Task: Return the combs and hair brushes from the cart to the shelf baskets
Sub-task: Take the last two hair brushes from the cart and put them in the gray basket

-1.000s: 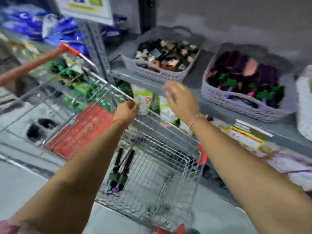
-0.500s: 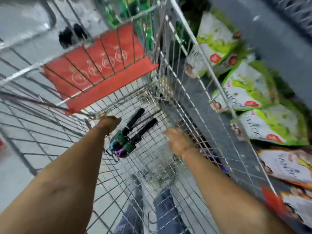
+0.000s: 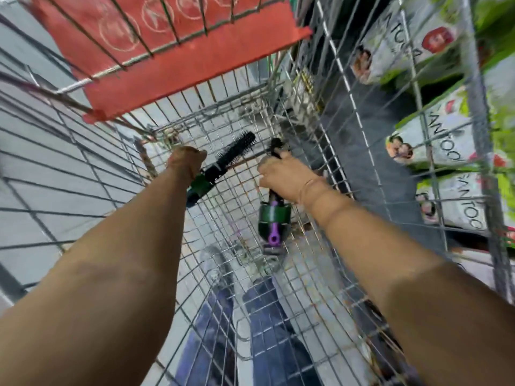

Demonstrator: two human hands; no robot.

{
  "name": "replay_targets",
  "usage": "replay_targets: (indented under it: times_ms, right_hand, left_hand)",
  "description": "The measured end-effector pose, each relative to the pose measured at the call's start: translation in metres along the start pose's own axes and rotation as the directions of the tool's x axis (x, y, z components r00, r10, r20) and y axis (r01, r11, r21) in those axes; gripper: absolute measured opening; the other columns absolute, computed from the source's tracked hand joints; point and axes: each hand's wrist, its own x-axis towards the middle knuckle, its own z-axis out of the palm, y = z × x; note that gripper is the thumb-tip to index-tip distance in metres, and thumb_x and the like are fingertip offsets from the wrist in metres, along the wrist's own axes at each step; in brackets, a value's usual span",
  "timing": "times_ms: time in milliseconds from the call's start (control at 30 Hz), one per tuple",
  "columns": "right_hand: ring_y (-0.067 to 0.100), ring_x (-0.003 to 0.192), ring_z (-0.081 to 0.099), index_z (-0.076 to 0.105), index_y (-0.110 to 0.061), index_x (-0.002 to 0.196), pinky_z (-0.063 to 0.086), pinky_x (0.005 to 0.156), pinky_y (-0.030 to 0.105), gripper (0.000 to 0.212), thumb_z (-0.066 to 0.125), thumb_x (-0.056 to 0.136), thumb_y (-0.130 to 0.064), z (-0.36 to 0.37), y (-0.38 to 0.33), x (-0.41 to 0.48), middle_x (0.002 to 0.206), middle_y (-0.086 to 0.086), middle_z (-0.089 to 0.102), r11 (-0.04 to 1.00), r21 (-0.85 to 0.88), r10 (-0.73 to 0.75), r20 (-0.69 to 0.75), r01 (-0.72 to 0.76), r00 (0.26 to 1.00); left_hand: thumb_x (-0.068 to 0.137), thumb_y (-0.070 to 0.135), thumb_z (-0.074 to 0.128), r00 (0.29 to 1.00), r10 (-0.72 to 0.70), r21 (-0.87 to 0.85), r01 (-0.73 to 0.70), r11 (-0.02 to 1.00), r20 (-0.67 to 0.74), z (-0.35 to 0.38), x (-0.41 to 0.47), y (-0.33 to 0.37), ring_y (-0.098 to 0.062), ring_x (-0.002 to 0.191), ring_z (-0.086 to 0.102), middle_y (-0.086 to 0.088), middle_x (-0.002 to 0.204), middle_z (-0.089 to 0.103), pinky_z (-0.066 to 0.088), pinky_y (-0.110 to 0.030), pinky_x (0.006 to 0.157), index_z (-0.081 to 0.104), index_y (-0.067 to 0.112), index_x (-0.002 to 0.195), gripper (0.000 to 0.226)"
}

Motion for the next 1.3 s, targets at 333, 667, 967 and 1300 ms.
replay_targets:
  times_ms: [333, 667, 967, 1300]
  right_hand:
    - [0.027, 0.110, 0.053, 0.046, -0.010, 0.123, 0.046, 0.092, 0.038, 0.053, 0.057, 0.084, -0.045, 0.054, -0.038, -0.062, 0.127, 0.011, 0.050, 0.100, 0.843, 0.710, 0.312, -0.529, 0.632]
    - [0.007, 0.060, 0.053, 0.050, -0.010, 0.115, 0.046, 0.037, 0.013, 0.050, 0.073, 0.072, -0.001, 0.052, -0.076, -0.039, 0.104, 0.005, 0.056, -0.605, 0.784, 0.635, 0.582, -0.141, 0.508]
    - [0.030, 0.112, 0.057, 0.054, -0.002, 0.119, 0.049, 0.097, 0.041, 0.051, 0.070, 0.072, 0.006, 0.069, -0.085, -0.088, 0.126, 0.017, 0.059, -0.710, 0.703, 0.659, 0.636, 0.052, 0.402]
    - [0.016, 0.059, 0.062, 0.050, -0.012, 0.068, 0.050, 0.059, 0.028, 0.029, 0.063, 0.071, 0.015, -0.017, -0.147, -0.183, 0.052, -0.005, 0.066, -0.513, 0.473, 0.831, 0.482, 0.716, 0.277]
  left_hand:
    - [0.080, 0.026, 0.066, 0.997, 0.073, 0.023, -0.073, 0.997, -0.005, 0.037, -0.031, -0.020, -0.034, 0.121, 0.054, -0.015, 0.138, 0.048, 0.043, -0.035, 0.108, 0.055, 0.029, 0.130, 0.050]
    - [0.076, 0.008, 0.072, 0.997, -0.083, -0.399, 0.077, 0.914, 0.001, 0.068, -0.046, -0.021, -0.029, 0.127, 0.050, -0.013, 0.140, 0.050, 0.040, -0.040, 0.111, 0.044, 0.007, 0.136, 0.066]
    - [0.089, -0.002, 0.051, 0.911, 0.176, -0.648, 0.121, 0.752, 0.373, 0.049, -0.081, -0.013, -0.027, 0.087, 0.059, -0.006, 0.087, 0.059, 0.054, -0.039, 0.071, 0.056, 0.015, 0.087, 0.017]
    - [0.078, -0.007, 0.057, 0.482, 0.587, -0.568, -0.205, 0.797, 0.650, -0.045, -0.174, 0.033, -0.014, 0.060, 0.073, -0.002, 0.064, 0.076, 0.055, -0.038, 0.080, 0.066, -0.002, 0.097, 0.022]
